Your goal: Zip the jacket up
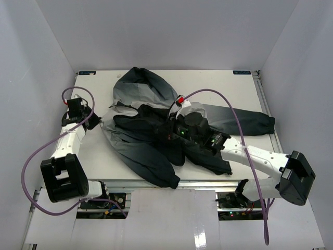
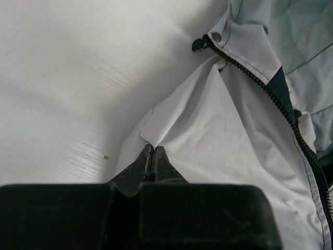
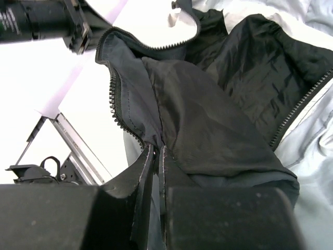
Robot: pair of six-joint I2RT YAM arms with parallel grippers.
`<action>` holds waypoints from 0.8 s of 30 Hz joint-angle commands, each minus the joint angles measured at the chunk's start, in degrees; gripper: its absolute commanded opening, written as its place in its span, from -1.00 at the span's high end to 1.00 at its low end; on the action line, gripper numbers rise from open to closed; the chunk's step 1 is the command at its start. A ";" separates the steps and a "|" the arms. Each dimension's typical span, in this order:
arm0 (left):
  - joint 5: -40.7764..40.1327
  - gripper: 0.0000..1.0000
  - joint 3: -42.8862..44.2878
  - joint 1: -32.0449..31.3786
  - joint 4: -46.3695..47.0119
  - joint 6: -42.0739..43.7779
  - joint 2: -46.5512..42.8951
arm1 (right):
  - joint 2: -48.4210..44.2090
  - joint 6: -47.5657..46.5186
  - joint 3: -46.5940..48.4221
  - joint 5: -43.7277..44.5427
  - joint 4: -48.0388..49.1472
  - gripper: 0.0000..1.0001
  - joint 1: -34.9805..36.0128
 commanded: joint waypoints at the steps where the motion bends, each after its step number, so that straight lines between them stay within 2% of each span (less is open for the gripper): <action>1: -6.97 1.00 6.93 0.65 0.18 1.87 2.74 | -0.30 -1.09 -1.80 -4.26 0.12 0.84 -0.81; 9: -11.41 1.00 12.34 2.16 -1.40 0.20 9.34 | -0.64 1.67 -9.60 -4.05 3.82 0.85 -4.03; 12: -10.61 1.00 14.21 2.75 -2.00 -0.32 11.48 | -4.00 3.52 -14.20 -9.38 9.12 0.85 -8.06; 14: -8.95 1.00 15.08 3.39 -2.00 -0.83 12.73 | -5.58 3.99 -15.87 -10.23 9.38 0.85 -9.07; 18: -0.76 1.00 17.84 3.81 -1.91 0.63 13.49 | -6.61 3.83 -15.97 -12.13 8.18 0.85 -8.99; 21: 3.41 1.00 16.71 3.69 -1.03 1.58 9.99 | -6.32 4.85 -16.27 -14.04 9.36 0.85 -7.59; 22: 4.10 0.92 16.25 3.64 -0.95 1.99 8.82 | -6.09 4.99 -16.07 -13.97 9.60 0.85 -6.65; 24: 3.28 0.59 14.65 3.64 -0.93 2.17 5.55 | -5.59 4.78 -14.88 -13.05 8.97 0.85 -4.75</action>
